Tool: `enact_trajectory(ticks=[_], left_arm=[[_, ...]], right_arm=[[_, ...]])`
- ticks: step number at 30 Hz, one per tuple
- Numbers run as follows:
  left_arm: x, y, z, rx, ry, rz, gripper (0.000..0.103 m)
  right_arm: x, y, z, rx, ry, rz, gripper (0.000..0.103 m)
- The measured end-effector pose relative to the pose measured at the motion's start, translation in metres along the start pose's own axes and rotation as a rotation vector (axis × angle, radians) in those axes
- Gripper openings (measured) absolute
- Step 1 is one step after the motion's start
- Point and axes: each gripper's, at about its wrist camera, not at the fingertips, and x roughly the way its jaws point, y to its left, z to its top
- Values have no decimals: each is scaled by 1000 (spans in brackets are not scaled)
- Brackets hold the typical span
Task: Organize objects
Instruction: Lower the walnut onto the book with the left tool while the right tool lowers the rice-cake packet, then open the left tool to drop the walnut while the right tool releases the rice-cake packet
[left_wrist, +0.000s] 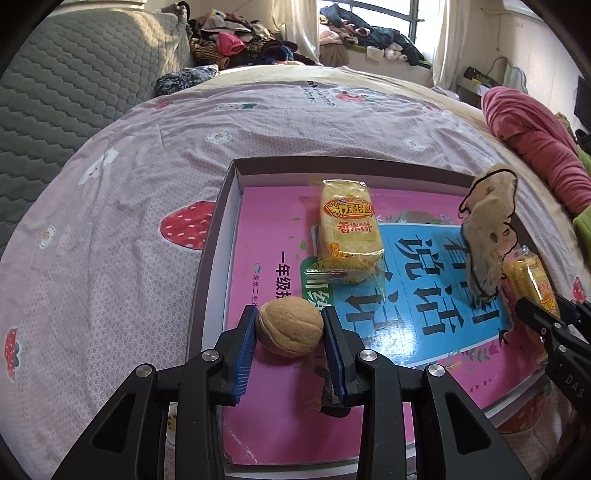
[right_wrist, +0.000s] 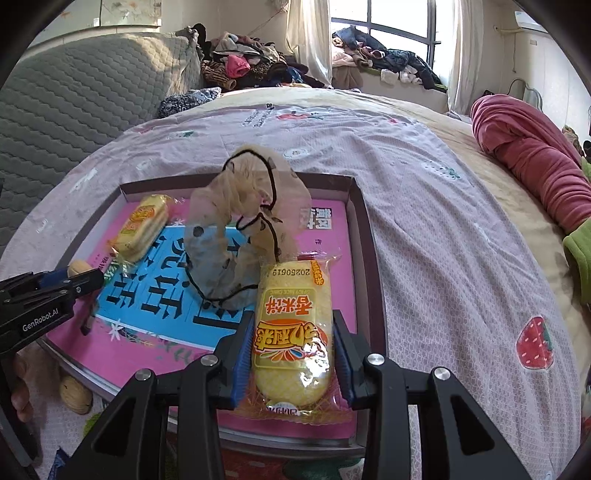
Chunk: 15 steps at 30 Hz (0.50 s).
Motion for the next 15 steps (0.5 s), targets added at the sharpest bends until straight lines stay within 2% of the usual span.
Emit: enact_trajectory(ticks=[13, 15], left_arm=[[2, -1, -1, 1, 4, -2, 37], [3, -1, -1, 5, 6, -8, 42]], right_arm=[[4, -3, -1, 13, 7, -10, 39], [4, -3, -1, 12, 9, -10, 39]])
